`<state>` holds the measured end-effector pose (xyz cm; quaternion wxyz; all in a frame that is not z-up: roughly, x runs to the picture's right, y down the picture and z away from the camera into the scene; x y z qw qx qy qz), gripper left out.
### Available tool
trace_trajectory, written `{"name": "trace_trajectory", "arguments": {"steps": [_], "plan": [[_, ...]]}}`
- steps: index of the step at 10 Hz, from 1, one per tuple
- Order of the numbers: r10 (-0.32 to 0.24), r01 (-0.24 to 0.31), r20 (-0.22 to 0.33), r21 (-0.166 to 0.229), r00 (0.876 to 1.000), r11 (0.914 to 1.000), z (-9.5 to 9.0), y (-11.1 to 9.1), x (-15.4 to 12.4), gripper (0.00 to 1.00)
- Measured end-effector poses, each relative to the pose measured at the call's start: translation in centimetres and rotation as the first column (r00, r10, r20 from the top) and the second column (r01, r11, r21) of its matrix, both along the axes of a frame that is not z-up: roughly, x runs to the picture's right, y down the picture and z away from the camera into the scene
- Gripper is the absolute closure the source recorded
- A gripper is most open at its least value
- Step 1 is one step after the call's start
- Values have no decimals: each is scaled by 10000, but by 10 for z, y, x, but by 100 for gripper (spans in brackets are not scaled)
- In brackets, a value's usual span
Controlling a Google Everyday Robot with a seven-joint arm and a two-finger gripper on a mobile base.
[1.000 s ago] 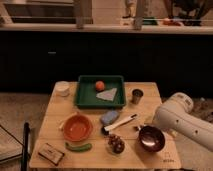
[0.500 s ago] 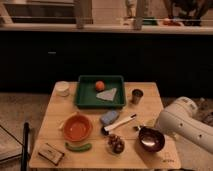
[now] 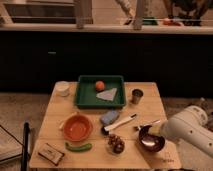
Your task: Stack bowls on top of each other
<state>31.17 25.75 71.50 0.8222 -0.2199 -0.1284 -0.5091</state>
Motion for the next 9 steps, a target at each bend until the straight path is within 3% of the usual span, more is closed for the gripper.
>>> {"name": "trace_trajectory", "arguments": {"steps": [6, 9], "plan": [[-31, 42, 807, -134, 9967, 9999, 29, 22, 6, 20], [57, -35, 784, -275, 9969, 9996, 42, 26, 6, 43]]}}
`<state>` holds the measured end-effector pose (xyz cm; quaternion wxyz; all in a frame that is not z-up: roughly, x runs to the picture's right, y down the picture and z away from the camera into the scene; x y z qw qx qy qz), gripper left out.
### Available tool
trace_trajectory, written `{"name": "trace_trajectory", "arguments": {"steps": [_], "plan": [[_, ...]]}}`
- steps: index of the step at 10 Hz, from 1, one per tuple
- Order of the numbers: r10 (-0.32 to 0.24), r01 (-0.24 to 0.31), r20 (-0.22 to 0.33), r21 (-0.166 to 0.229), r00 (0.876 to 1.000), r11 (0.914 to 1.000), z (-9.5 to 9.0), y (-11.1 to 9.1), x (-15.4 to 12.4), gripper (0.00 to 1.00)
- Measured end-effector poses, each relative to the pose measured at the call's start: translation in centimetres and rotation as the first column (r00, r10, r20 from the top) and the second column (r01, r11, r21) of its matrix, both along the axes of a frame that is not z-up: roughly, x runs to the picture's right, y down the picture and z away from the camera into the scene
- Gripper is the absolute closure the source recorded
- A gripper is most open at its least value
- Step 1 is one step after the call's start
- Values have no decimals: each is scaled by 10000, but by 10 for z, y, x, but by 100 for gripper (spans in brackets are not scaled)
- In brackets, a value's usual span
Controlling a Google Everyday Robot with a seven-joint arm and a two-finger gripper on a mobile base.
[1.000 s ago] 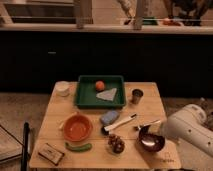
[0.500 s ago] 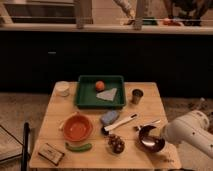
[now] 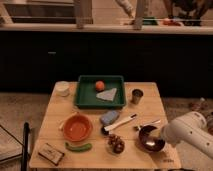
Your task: Stack bowls on top of each other
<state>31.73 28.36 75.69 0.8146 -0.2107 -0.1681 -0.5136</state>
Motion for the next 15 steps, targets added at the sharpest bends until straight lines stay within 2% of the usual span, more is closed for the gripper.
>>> {"name": "trace_trajectory", "arguments": {"steps": [5, 6, 10, 12, 15], "plan": [[214, -211, 138, -157, 9997, 9997, 6, 2, 3, 95], [292, -289, 196, -125, 9994, 9995, 5, 0, 4, 100], [503, -511, 459, 158, 9977, 9986, -8, -13, 6, 100], [564, -606, 722, 585, 9958, 9964, -28, -36, 6, 100], [672, -790, 1165, 993, 9909, 9919, -42, -54, 4, 100]]}}
